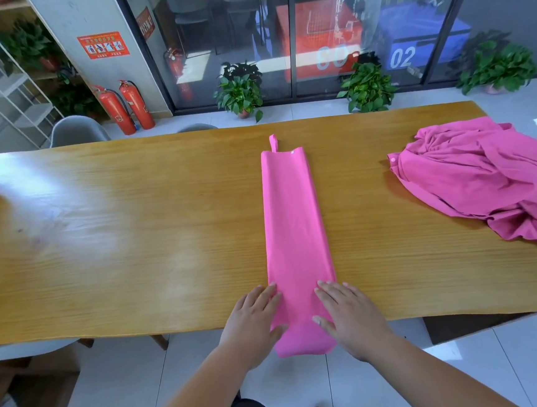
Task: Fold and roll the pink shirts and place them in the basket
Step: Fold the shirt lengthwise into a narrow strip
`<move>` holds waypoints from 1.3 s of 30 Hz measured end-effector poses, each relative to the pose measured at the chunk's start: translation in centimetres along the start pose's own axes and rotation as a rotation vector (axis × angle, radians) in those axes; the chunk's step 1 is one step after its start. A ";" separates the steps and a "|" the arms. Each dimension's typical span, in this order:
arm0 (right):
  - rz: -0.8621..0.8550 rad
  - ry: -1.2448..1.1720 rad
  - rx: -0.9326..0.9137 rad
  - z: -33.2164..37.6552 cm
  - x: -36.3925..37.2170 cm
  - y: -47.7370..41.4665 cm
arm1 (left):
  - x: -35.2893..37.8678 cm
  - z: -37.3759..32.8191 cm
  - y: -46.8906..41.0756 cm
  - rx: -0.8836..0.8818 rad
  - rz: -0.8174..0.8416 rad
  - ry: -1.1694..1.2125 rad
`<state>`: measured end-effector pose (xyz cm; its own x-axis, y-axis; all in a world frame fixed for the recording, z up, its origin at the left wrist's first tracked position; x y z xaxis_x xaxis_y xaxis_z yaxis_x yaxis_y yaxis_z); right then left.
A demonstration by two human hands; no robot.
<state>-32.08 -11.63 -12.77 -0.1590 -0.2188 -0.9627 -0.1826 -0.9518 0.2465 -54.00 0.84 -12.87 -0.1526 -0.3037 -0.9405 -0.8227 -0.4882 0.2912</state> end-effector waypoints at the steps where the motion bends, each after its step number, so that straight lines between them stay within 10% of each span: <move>1: -0.038 -0.003 0.003 0.2 -0.5 -0.1 | -0.3 -0.1 0.0 0.008 -0.047 0.000; 39: 0.016 -0.243 0.295 -4.9 -8.4 -14.0 | -8.8 8.6 -12.2 -0.090 -0.129 0.203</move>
<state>-23.45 2.51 -8.63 -0.3828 -0.1417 -0.9129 -0.4440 -0.8383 0.3163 -47.26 16.49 -9.63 0.0710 -0.3876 -0.9191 -0.7748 -0.6018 0.1939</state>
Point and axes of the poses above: each hand's wrist, its own y-axis away from the middle knuckle, its own x-axis out of the palm, z = x × y, the point moved 2 cm from there along -y, towards the middle knuckle, and after that the axes turned 6 degrees about x, right-handed, at the moved point
